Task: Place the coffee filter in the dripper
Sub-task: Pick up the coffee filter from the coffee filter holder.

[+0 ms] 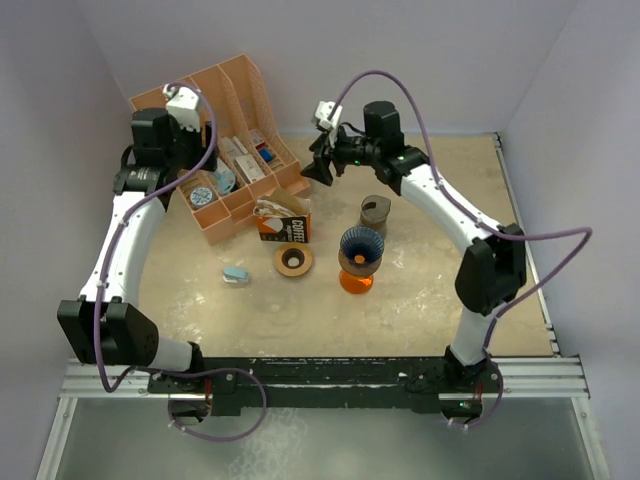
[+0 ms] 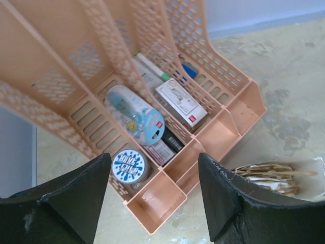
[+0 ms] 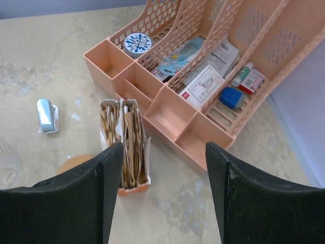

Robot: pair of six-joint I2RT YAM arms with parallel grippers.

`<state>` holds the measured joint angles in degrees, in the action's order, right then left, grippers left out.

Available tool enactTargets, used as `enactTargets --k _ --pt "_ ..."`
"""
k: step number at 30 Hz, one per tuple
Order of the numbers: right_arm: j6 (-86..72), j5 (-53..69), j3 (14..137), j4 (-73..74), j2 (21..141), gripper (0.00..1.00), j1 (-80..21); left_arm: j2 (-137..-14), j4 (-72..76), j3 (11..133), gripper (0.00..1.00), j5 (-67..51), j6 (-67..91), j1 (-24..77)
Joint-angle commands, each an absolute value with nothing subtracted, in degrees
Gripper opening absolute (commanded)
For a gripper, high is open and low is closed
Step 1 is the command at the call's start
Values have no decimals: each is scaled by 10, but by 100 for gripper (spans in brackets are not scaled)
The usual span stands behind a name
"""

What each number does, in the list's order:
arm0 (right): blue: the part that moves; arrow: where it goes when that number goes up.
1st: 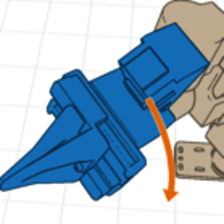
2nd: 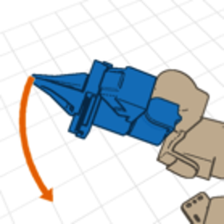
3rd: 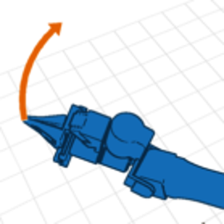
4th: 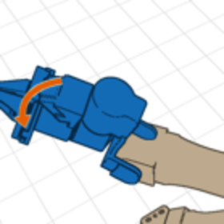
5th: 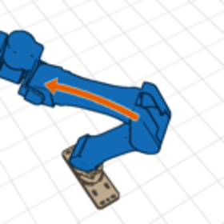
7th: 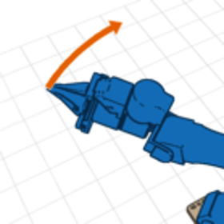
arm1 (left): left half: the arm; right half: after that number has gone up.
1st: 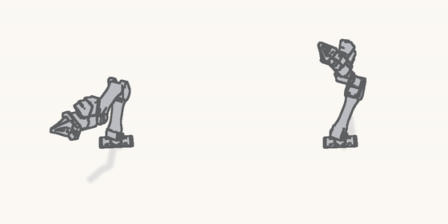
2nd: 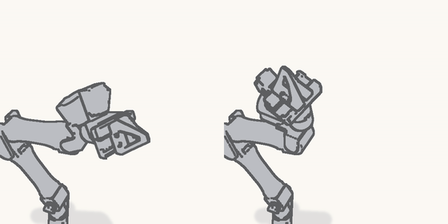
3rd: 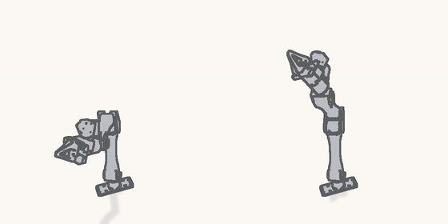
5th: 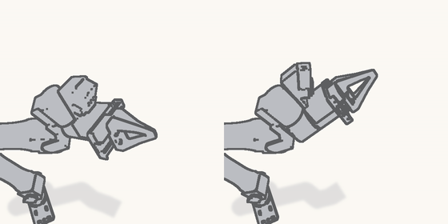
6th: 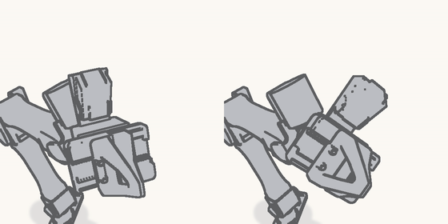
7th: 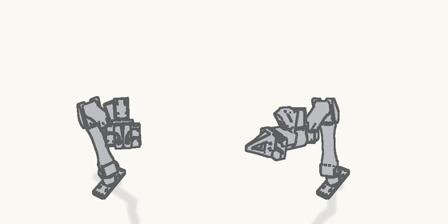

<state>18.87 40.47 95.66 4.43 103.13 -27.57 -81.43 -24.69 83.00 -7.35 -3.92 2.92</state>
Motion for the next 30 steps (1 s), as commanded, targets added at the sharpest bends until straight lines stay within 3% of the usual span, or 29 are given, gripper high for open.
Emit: enactTargets --k 1,13,30 --pt "166 411 1017 23 1080 67 -305 -779 -202 822 68 -44 26 -2" --pt "188 384 1050 57 1152 58 -340 -751 -179 790 72 -52 9 -7" --pt "192 385 1056 72 1155 0 -344 -747 -174 781 72 -67 -2 -9"
